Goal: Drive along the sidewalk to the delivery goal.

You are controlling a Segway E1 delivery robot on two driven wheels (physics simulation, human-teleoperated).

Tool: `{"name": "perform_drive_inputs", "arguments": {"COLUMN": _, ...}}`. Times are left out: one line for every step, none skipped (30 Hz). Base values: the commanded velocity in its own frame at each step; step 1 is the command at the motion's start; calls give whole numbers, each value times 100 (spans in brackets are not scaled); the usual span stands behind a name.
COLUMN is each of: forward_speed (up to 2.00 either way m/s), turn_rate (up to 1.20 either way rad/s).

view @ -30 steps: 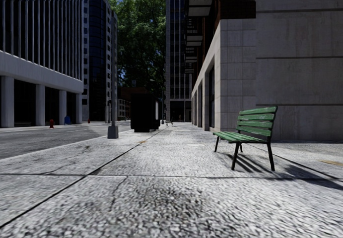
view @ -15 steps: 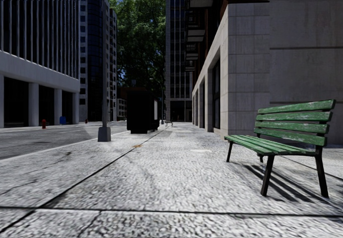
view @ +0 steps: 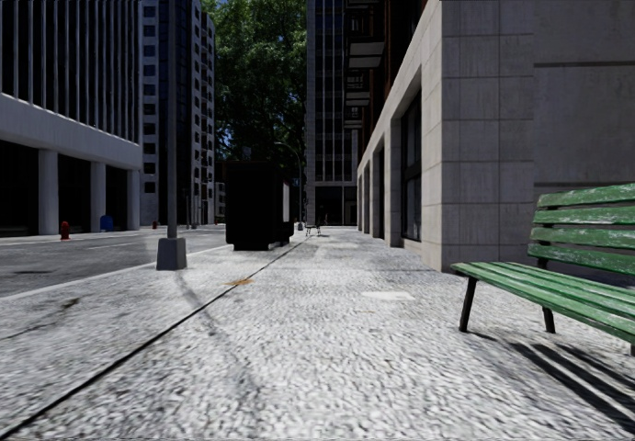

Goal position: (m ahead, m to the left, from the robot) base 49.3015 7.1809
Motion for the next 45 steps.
{"name": "perform_drive_inputs", "arguments": {"forward_speed": 199, "turn_rate": 0}}
{"name": "perform_drive_inputs", "arguments": {"forward_speed": 199, "turn_rate": 0}}
{"name": "perform_drive_inputs", "arguments": {"forward_speed": 199, "turn_rate": 0}}
{"name": "perform_drive_inputs", "arguments": {"forward_speed": 199, "turn_rate": -1}}
{"name": "perform_drive_inputs", "arguments": {"forward_speed": 199, "turn_rate": -1}}
{"name": "perform_drive_inputs", "arguments": {"forward_speed": 199, "turn_rate": -2}}
{"name": "perform_drive_inputs", "arguments": {"forward_speed": 199, "turn_rate": -2}}
{"name": "perform_drive_inputs", "arguments": {"forward_speed": 199, "turn_rate": -2}}
{"name": "perform_drive_inputs", "arguments": {"forward_speed": 199, "turn_rate": -2}}
{"name": "perform_drive_inputs", "arguments": {"forward_speed": 199, "turn_rate": -3}}
{"name": "perform_drive_inputs", "arguments": {"forward_speed": 199, "turn_rate": -7}}
{"name": "perform_drive_inputs", "arguments": {"forward_speed": 199, "turn_rate": -11}}
{"name": "perform_drive_inputs", "arguments": {"forward_speed": 199, "turn_rate": -11}}
{"name": "perform_drive_inputs", "arguments": {"forward_speed": 199, "turn_rate": -12}}
{"name": "perform_drive_inputs", "arguments": {"forward_speed": 199, "turn_rate": -12}}
{"name": "perform_drive_inputs", "arguments": {"forward_speed": 199, "turn_rate": -12}}
{"name": "perform_drive_inputs", "arguments": {"forward_speed": 199, "turn_rate": -12}}
{"name": "perform_drive_inputs", "arguments": {"forward_speed": 199, "turn_rate": -12}}
{"name": "perform_drive_inputs", "arguments": {"forward_speed": 199, "turn_rate": -12}}
{"name": "perform_drive_inputs", "arguments": {"forward_speed": 199, "turn_rate": -13}}
{"name": "perform_drive_inputs", "arguments": {"forward_speed": 199, "turn_rate": -15}}
{"name": "perform_drive_inputs", "arguments": {"forward_speed": 199, "turn_rate": -18}}
{"name": "perform_drive_inputs", "arguments": {"forward_speed": 199, "turn_rate": -21}}
{"name": "perform_drive_inputs", "arguments": {"forward_speed": 199, "turn_rate": -21}}
{"name": "perform_drive_inputs", "arguments": {"forward_speed": 199, "turn_rate": -22}}
{"name": "perform_drive_inputs", "arguments": {"forward_speed": 199, "turn_rate": -22}}
{"name": "perform_drive_inputs", "arguments": {"forward_speed": 199, "turn_rate": -23}}
{"name": "perform_drive_inputs", "arguments": {"forward_speed": 199, "turn_rate": -23}}
{"name": "perform_drive_inputs", "arguments": {"forward_speed": 199, "turn_rate": -23}}
{"name": "perform_drive_inputs", "arguments": {"forward_speed": 199, "turn_rate": -23}}
{"name": "perform_drive_inputs", "arguments": {"forward_speed": 199, "turn_rate": -23}}
{"name": "perform_drive_inputs", "arguments": {"forward_speed": 199, "turn_rate": -23}}
{"name": "perform_drive_inputs", "arguments": {"forward_speed": 199, "turn_rate": -23}}
{"name": "perform_drive_inputs", "arguments": {"forward_speed": 199, "turn_rate": -23}}
{"name": "perform_drive_inputs", "arguments": {"forward_speed": 199, "turn_rate": -23}}
{"name": "perform_drive_inputs", "arguments": {"forward_speed": 199, "turn_rate": -23}}
{"name": "perform_drive_inputs", "arguments": {"forward_speed": 199, "turn_rate": -23}}
{"name": "perform_drive_inputs", "arguments": {"forward_speed": 199, "turn_rate": -23}}
{"name": "perform_drive_inputs", "arguments": {"forward_speed": 199, "turn_rate": -23}}
{"name": "perform_drive_inputs", "arguments": {"forward_speed": 199, "turn_rate": -23}}
{"name": "perform_drive_inputs", "arguments": {"forward_speed": 199, "turn_rate": -23}}
{"name": "perform_drive_inputs", "arguments": {"forward_speed": 199, "turn_rate": -23}}
{"name": "perform_drive_inputs", "arguments": {"forward_speed": 199, "turn_rate": -23}}
{"name": "perform_drive_inputs", "arguments": {"forward_speed": 199, "turn_rate": -23}}
{"name": "perform_drive_inputs", "arguments": {"forward_speed": 199, "turn_rate": 0}}
